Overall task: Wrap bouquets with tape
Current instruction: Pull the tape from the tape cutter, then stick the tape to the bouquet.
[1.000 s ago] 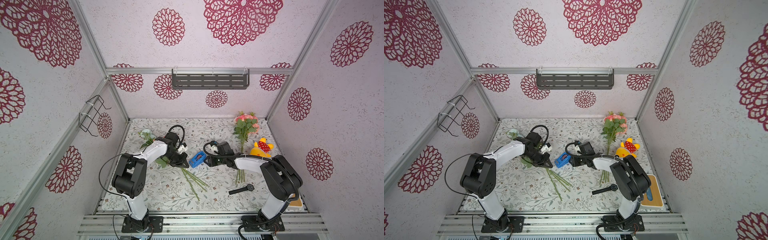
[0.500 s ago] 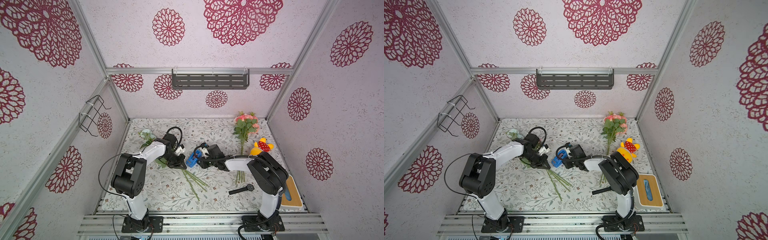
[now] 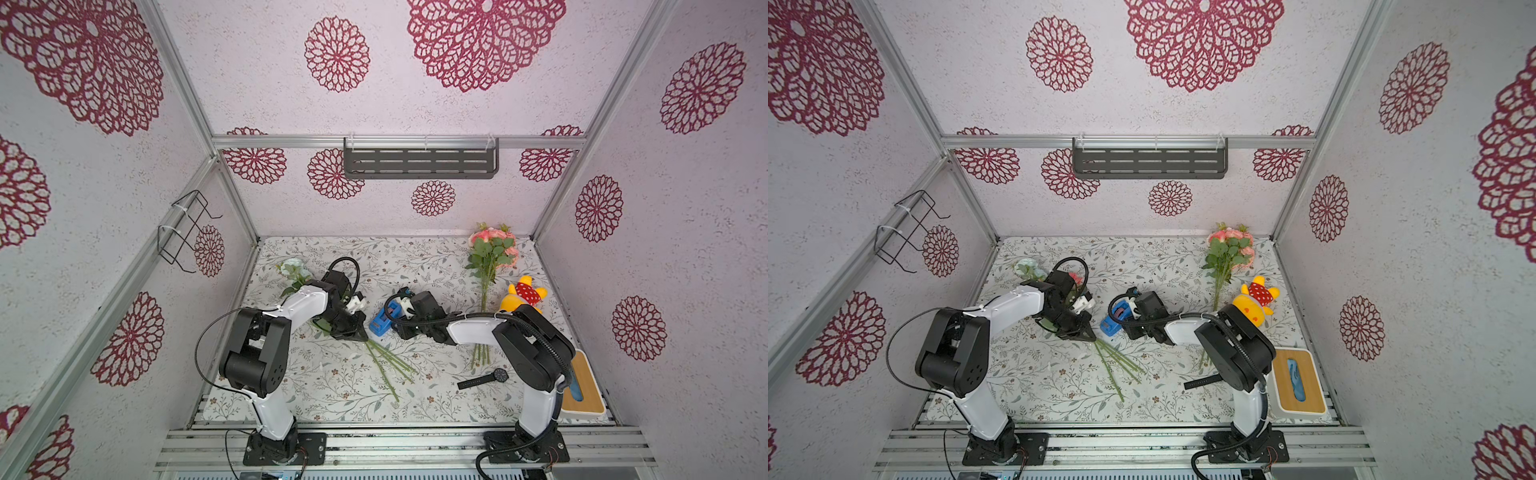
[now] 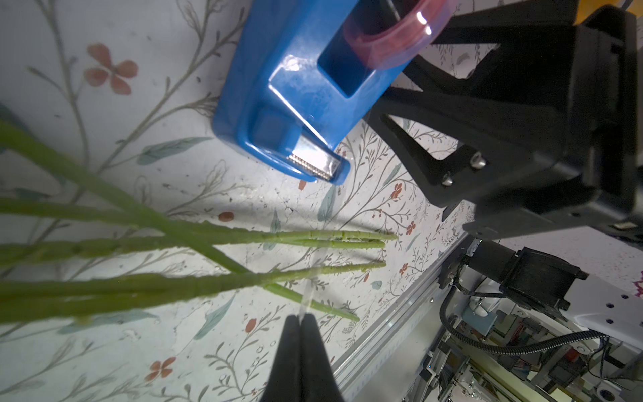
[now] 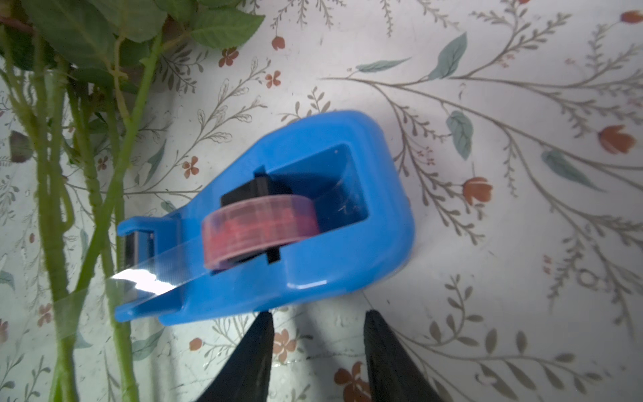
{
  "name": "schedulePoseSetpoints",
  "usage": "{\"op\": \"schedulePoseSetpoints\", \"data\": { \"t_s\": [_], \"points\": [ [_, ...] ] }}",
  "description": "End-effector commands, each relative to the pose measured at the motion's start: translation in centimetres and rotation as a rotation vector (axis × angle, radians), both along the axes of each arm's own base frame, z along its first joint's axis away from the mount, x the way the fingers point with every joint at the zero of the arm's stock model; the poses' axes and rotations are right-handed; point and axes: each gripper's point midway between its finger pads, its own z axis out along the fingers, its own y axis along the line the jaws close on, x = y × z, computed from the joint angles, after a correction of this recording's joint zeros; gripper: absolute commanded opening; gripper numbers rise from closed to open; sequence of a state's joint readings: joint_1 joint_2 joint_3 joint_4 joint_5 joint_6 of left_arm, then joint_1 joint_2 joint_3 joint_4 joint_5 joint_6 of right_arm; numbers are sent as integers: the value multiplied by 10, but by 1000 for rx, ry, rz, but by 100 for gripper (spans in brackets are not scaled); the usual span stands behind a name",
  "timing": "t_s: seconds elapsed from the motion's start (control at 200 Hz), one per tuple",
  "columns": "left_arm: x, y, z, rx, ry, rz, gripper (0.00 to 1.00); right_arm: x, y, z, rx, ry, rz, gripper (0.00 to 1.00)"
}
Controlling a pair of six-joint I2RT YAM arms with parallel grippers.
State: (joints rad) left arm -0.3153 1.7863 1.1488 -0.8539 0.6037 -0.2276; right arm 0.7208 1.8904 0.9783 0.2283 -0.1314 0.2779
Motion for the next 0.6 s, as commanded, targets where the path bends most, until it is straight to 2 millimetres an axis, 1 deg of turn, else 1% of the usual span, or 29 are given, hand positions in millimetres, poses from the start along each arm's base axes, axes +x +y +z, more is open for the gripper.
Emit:
{"op": "schedulePoseSetpoints", "data": {
  "t_s": [0.0,0.085,0.36,0.595],
  "points": [
    [-10,8,-3,20,21,-19,0,-4,-7,-16,-57,38,-3,46],
    [-10,10,-4,35,11,-17,0,-3,-6,-17,-60,40,-3,46],
    [-1,13,-9,68,4,-4,0,-3,-4,-19,-59,47,1,47],
    [1,17,-21,99,4,11,0,-3,-4,-19,-59,47,4,47]
  ]
}}
